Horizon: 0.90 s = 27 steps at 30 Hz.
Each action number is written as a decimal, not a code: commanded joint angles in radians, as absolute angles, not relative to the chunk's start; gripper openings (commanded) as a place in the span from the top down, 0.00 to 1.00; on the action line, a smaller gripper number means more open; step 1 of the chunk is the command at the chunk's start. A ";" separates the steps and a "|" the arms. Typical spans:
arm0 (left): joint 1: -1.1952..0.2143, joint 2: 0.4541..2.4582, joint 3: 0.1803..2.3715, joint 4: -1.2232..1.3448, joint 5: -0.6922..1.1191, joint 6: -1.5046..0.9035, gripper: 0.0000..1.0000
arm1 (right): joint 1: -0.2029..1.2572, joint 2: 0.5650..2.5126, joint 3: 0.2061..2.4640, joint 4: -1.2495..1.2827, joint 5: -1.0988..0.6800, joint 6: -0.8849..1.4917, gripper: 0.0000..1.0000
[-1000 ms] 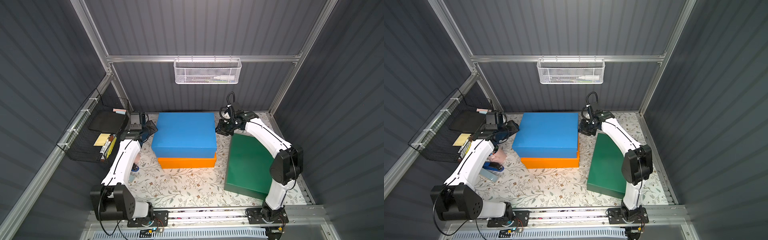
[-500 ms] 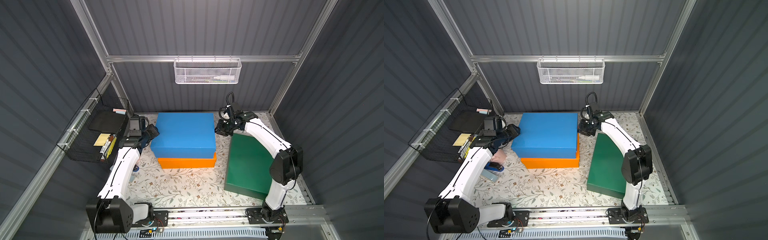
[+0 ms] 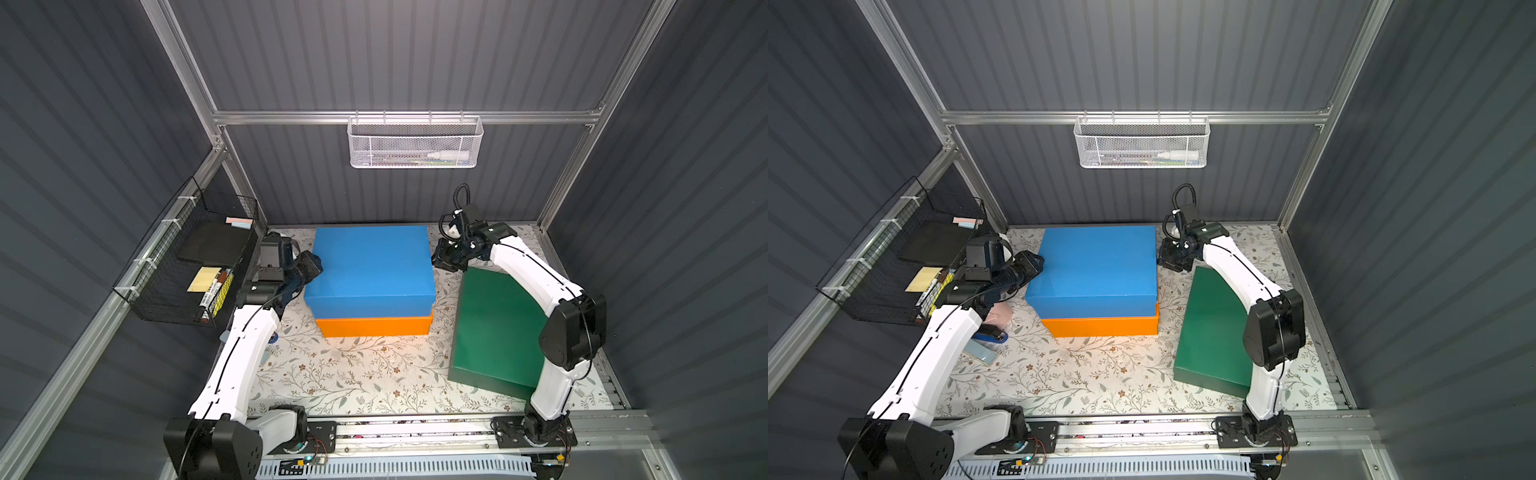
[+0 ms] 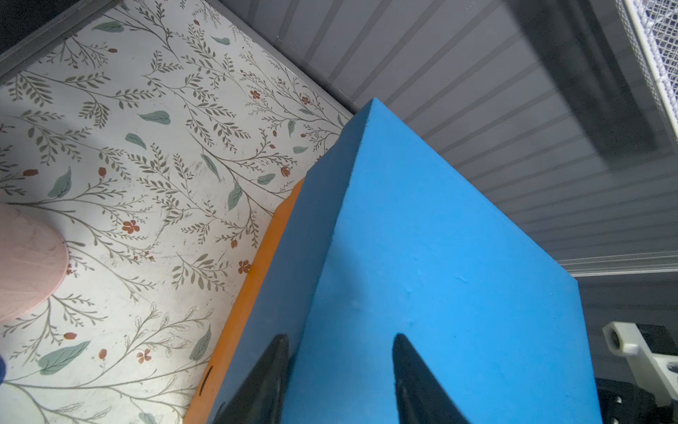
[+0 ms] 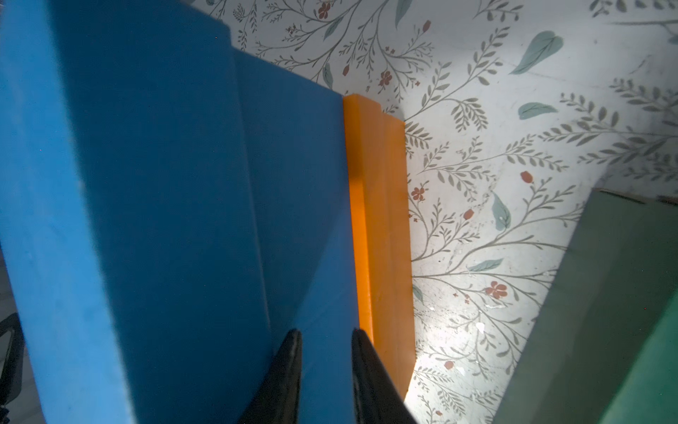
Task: Stack the shoeboxes
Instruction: Adjust the shoebox.
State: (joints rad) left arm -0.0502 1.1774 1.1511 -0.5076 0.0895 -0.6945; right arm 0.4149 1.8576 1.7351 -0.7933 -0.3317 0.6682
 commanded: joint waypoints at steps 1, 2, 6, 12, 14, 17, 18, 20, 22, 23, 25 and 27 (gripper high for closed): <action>-0.072 1.145 1.140 -0.520 0.120 -0.721 0.51 | 0.424 1.859 1.735 -0.797 -0.353 0.658 0.72; -0.072 1.144 1.141 -0.521 0.120 -0.720 0.51 | 0.424 1.858 1.732 -0.798 -0.351 0.658 0.72; -0.074 1.146 1.142 -0.540 0.094 -0.714 0.50 | 0.423 1.858 1.729 -0.799 -0.345 0.657 0.72; -0.074 1.163 1.224 -0.609 -0.035 -0.665 0.40 | 0.410 1.840 1.716 -0.817 -0.284 0.646 0.71; -0.074 1.182 1.260 -0.615 -0.056 -0.637 0.39 | 0.401 1.828 1.709 -0.824 -0.256 0.641 0.71; -0.074 1.208 1.311 -0.618 -0.096 -0.615 0.36 | 0.379 1.806 1.700 -0.832 -0.242 0.637 0.68; -0.074 1.214 1.329 -0.619 -0.109 -0.611 0.36 | 0.371 1.798 1.695 -0.834 -0.234 0.633 0.68; -0.074 1.220 1.357 -0.630 -0.130 -0.599 0.35 | 0.357 1.784 1.691 -0.835 -0.227 0.626 0.67; -0.074 1.222 1.392 -0.647 -0.149 -0.584 0.35 | 0.345 1.770 1.696 -0.843 -0.216 0.616 0.66; -0.074 1.224 1.403 -0.654 -0.154 -0.578 0.35 | 0.339 1.763 1.697 -0.850 -0.210 0.612 0.65; -0.074 1.230 1.469 -0.670 -0.146 -0.562 0.34 | 0.319 1.742 1.701 -0.870 -0.194 0.600 0.64; -0.075 1.237 1.504 -0.675 -0.122 -0.552 0.34 | 0.298 1.714 1.702 -0.890 -0.173 0.591 0.59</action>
